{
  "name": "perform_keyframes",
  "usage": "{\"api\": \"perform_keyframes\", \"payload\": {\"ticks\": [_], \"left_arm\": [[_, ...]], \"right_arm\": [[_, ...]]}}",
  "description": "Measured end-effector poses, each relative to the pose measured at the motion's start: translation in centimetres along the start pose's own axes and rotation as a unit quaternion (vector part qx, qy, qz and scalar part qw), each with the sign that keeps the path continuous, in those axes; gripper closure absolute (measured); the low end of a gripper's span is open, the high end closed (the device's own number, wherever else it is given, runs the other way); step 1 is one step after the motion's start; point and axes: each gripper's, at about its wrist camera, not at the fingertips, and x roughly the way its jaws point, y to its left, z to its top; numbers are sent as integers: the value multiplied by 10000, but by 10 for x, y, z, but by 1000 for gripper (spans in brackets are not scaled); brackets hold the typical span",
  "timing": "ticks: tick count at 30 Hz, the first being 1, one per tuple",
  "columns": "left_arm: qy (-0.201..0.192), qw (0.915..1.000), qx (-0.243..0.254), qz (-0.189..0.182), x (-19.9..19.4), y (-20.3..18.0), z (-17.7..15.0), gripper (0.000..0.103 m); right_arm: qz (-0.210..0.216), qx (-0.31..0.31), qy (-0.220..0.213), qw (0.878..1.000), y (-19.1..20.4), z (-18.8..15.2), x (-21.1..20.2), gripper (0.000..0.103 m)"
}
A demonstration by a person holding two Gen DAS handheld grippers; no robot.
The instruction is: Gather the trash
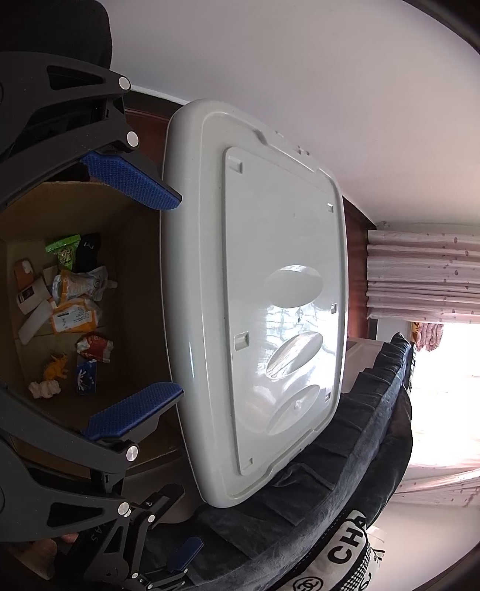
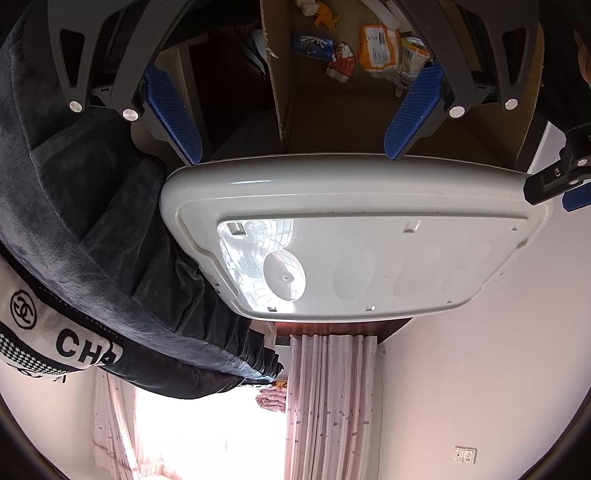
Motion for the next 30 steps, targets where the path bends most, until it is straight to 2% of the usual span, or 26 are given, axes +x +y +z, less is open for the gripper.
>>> {"api": "perform_keyframes", "payload": {"ticks": [16, 30], "left_arm": [[55, 10000, 14, 81, 3, 1, -1, 9], [7, 9997, -186, 137, 5, 9, -3, 7]], "right_arm": [[23, 8, 147, 9999, -1, -3, 6, 5], [39, 94, 260, 9996, -6, -5, 11, 5]]}}
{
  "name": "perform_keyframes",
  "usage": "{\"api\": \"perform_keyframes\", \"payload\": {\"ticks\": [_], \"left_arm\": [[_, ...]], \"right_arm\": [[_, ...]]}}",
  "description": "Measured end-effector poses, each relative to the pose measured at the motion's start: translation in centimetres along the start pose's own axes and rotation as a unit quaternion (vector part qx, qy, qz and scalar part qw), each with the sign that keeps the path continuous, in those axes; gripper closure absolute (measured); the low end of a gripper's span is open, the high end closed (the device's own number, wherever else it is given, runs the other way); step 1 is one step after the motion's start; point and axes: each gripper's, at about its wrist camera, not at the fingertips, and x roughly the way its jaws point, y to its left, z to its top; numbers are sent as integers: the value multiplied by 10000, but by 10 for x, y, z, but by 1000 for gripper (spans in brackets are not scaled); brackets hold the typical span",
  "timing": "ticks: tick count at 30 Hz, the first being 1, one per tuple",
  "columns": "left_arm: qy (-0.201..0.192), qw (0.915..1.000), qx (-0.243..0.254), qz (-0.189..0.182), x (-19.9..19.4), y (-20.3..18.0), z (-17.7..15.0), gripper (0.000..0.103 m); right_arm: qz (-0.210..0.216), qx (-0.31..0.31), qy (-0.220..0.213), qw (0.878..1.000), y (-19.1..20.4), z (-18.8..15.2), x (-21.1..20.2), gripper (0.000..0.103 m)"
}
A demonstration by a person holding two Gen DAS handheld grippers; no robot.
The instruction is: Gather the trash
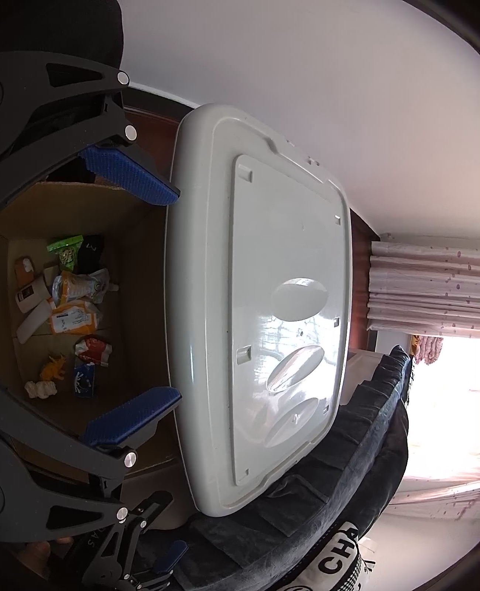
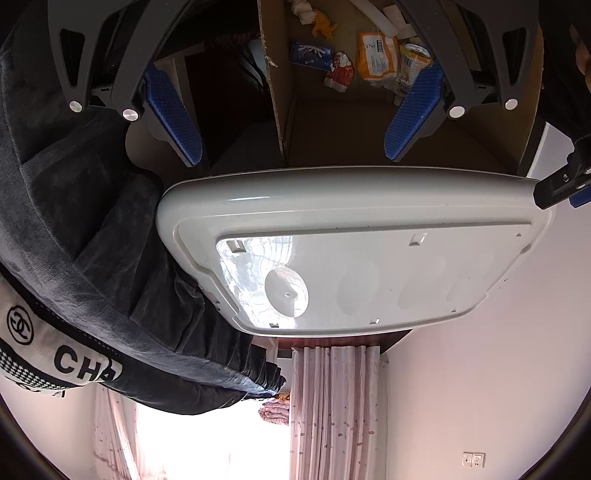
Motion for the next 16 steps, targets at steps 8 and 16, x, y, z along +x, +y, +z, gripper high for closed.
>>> {"api": "perform_keyframes", "payload": {"ticks": [8, 16], "left_arm": [[-47, 9997, -111, 205, -3, 4, -1, 7], [-213, 9988, -184, 391, -8, 10, 1, 7]], "right_arm": [[-3, 27, 7, 10000, -2, 0, 1, 5], [0, 141, 37, 9999, -6, 0, 2, 5]]}}
